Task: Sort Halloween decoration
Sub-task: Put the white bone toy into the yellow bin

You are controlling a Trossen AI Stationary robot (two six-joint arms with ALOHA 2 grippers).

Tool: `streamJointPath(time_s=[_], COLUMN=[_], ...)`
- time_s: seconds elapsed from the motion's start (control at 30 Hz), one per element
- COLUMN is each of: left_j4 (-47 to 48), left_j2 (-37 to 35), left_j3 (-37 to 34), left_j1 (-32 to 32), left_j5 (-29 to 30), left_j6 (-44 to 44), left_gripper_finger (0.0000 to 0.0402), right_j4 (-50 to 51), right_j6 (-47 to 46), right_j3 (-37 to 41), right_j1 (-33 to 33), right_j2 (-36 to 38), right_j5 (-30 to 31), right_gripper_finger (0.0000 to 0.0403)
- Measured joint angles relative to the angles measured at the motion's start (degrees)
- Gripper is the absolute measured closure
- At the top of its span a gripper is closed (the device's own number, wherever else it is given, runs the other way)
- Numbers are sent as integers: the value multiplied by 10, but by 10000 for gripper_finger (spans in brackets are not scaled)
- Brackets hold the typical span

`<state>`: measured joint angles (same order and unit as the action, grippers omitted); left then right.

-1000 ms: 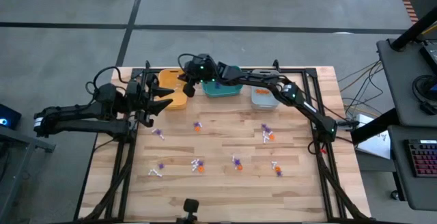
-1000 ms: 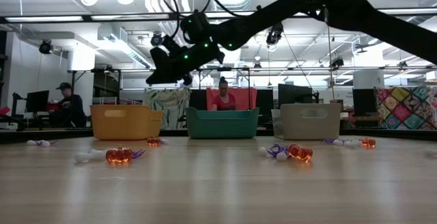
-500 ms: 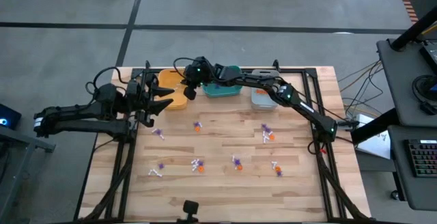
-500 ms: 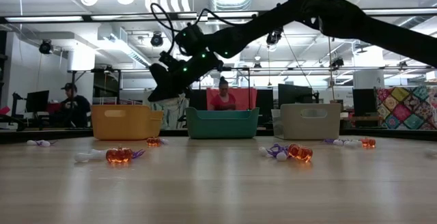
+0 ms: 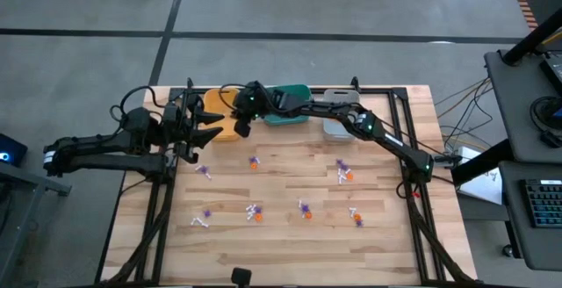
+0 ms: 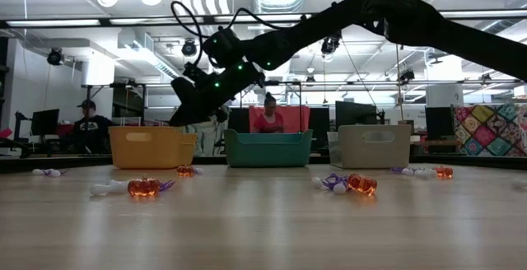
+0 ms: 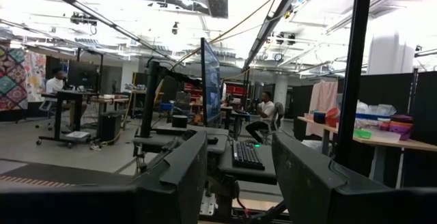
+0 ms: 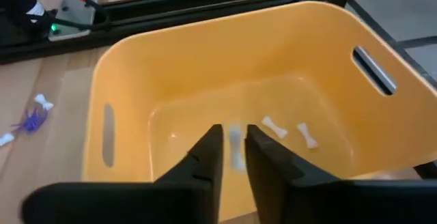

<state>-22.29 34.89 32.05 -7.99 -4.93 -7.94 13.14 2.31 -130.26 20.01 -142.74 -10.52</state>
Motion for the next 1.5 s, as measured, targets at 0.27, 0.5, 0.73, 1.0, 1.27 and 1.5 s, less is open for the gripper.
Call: streamJointPath(time_s=[0.27,0.5,0.73,1.0,1.27,1.5], left_j4=[4,34,89,141,194,242], left_j2=[0,13,64,140,188,217], left_j3=[0,0,0,1,1,2], left_j1=[0,0,1,11,56,91], left_j5=[0,0,0,-1,-3,-3], left_j6=[0,-18,-67,-133,-185,-218], left_gripper_finger=[254,254,254,254,264,276], right_j4=[12,159,437,642,670,663], right_j6=[-2,48,95,99,104,97], right_j3=[-4,-5,-5,7,75,189], right_j1=[0,-2,-12,-33,-48,-51], right_j2=[10,67,153,218,264,313], right_j5=[0,-4,-4,-4,-4,-4], right_gripper_finger=[277,269,285,302,315,325])
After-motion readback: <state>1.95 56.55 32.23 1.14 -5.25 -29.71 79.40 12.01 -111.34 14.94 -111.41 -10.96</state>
